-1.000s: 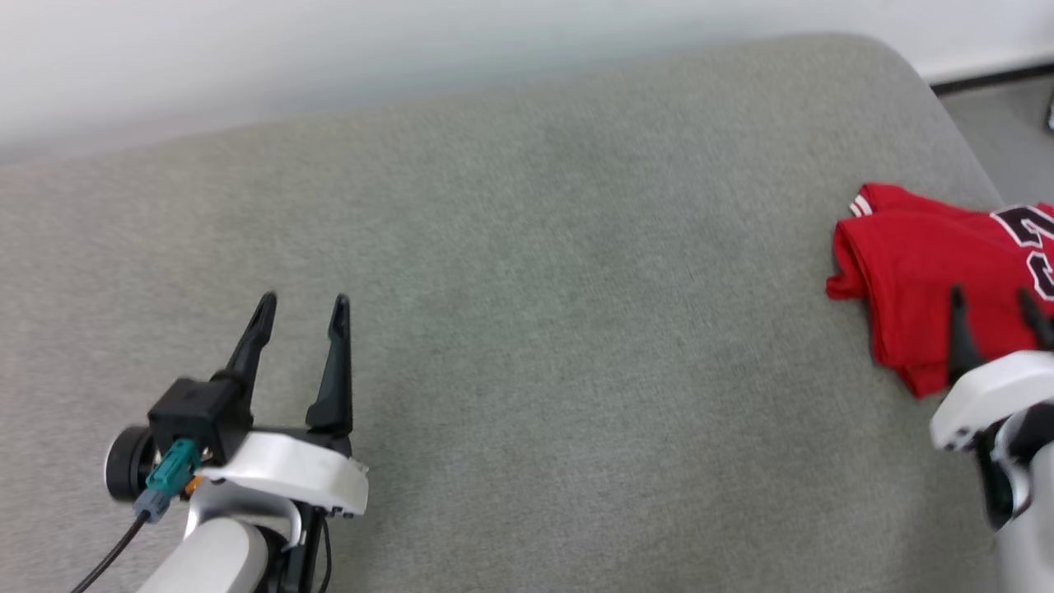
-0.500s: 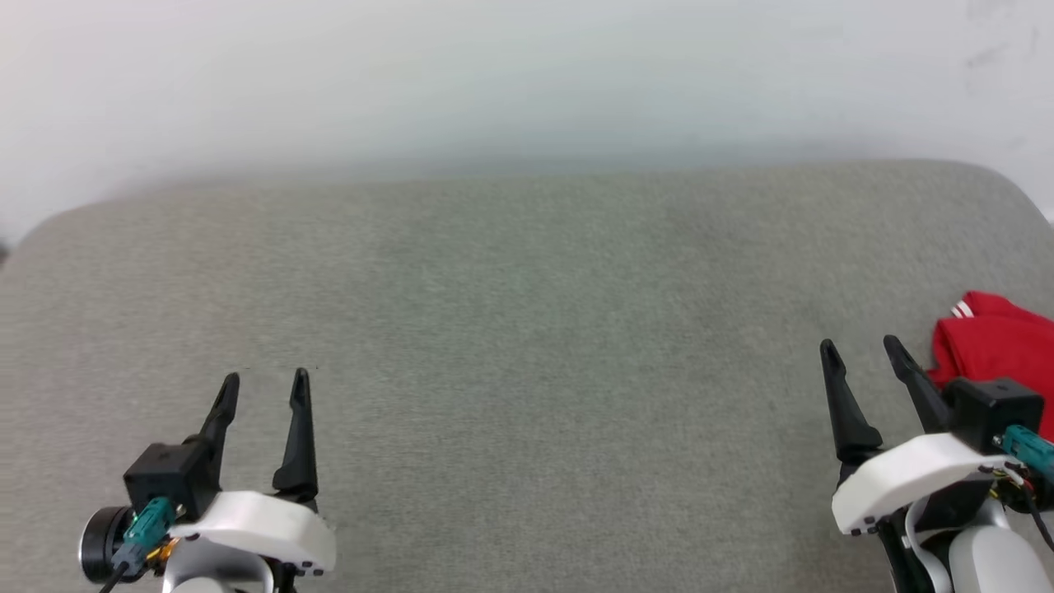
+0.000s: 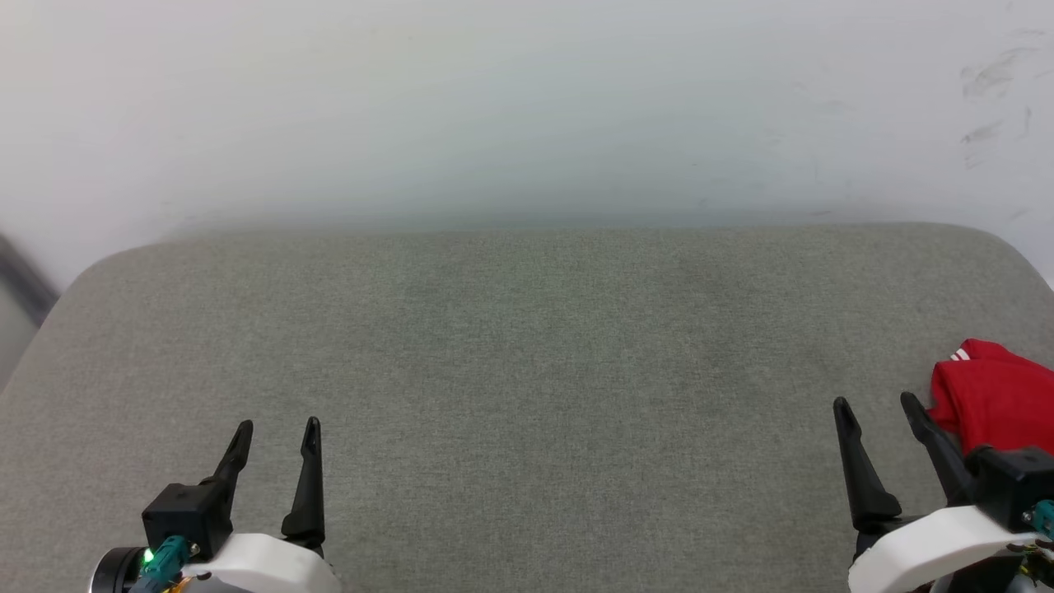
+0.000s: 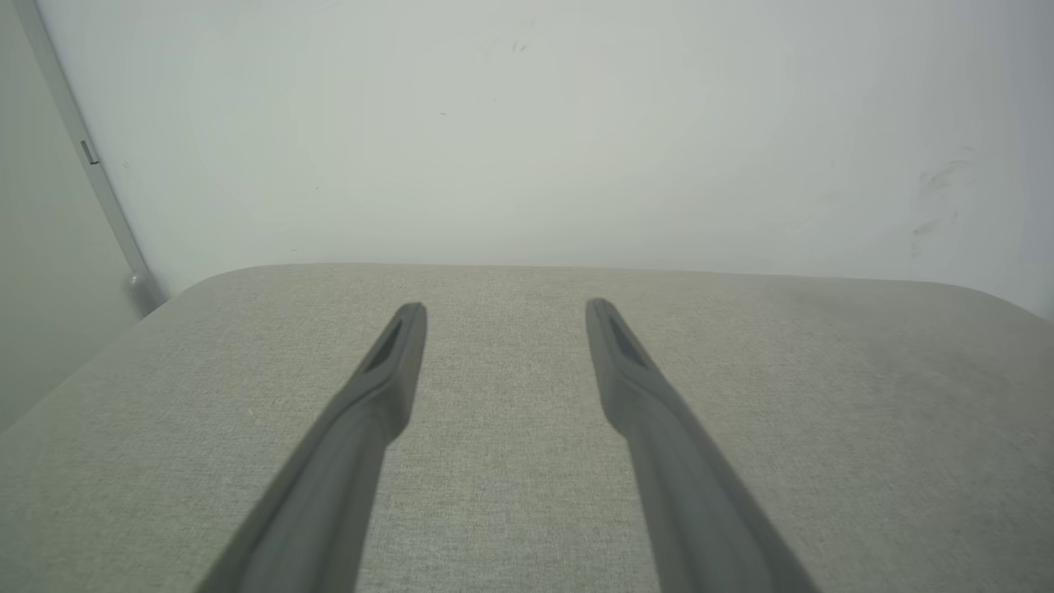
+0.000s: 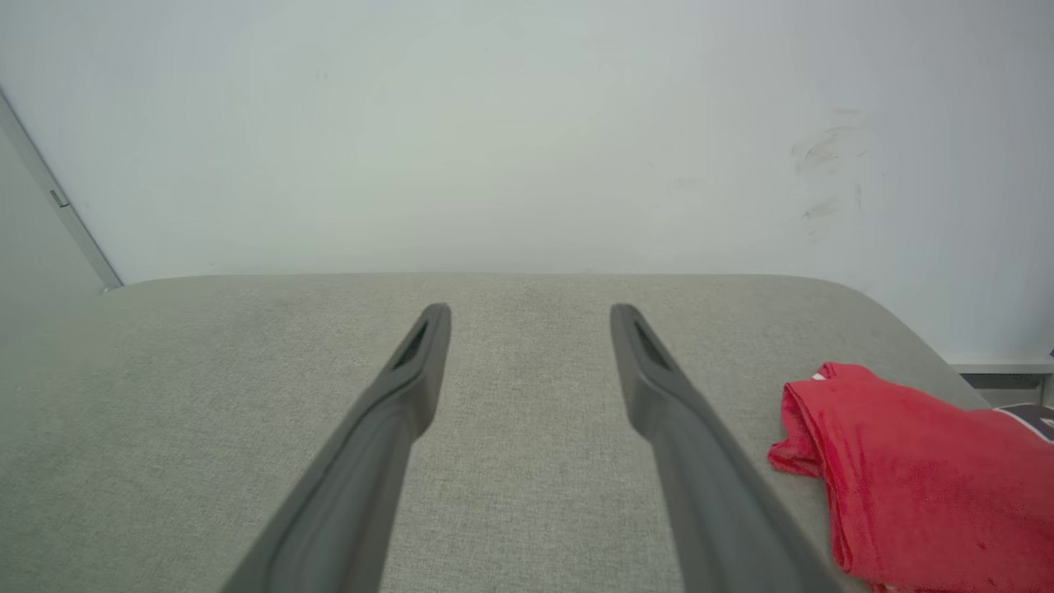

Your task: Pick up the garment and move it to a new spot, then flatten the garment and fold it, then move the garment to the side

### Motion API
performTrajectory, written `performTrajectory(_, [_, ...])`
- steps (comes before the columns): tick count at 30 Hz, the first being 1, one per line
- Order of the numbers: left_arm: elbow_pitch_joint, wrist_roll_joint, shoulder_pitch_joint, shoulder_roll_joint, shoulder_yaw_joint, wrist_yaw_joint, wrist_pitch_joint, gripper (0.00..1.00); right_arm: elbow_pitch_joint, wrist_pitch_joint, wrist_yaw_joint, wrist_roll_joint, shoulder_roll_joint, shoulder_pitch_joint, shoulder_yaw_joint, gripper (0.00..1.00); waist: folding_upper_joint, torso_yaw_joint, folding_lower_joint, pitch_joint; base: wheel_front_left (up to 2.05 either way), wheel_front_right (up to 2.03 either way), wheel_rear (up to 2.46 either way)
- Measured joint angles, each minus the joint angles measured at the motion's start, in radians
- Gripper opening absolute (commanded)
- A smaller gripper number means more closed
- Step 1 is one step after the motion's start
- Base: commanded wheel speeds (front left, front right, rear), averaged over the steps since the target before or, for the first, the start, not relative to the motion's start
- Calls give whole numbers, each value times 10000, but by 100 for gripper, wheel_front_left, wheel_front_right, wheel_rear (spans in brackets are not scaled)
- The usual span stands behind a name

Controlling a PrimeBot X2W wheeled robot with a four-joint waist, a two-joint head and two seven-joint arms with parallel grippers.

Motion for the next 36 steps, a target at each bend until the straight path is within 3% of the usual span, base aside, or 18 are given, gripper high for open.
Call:
performTrajectory(19, [219, -79, 0, -6, 36, -84, -4, 100, -196, 157, 0, 54, 33, 204, 104, 100, 0, -168, 1, -20, 0, 0, 0])
performTrajectory(20, [234, -81, 4, -19, 33, -86, -2, 0, -173, 157, 0, 61, 33, 207, 100, 0, 0, -172, 0, -17, 0, 0, 0])
performTrajectory(24, [466, -194, 195, -337, -65, -142, 50, 0, 178, 171, 0, 176, 33, 322, 109, 0, 0, -171, 1, -9, 0, 0, 0])
performTrajectory(36, [803, -1720, 178, -988, 777, -882, 566, 0, 780, 128, 0, 2587, 23, 144, 81, 0, 0, -135, 1, 57, 0, 0, 0])
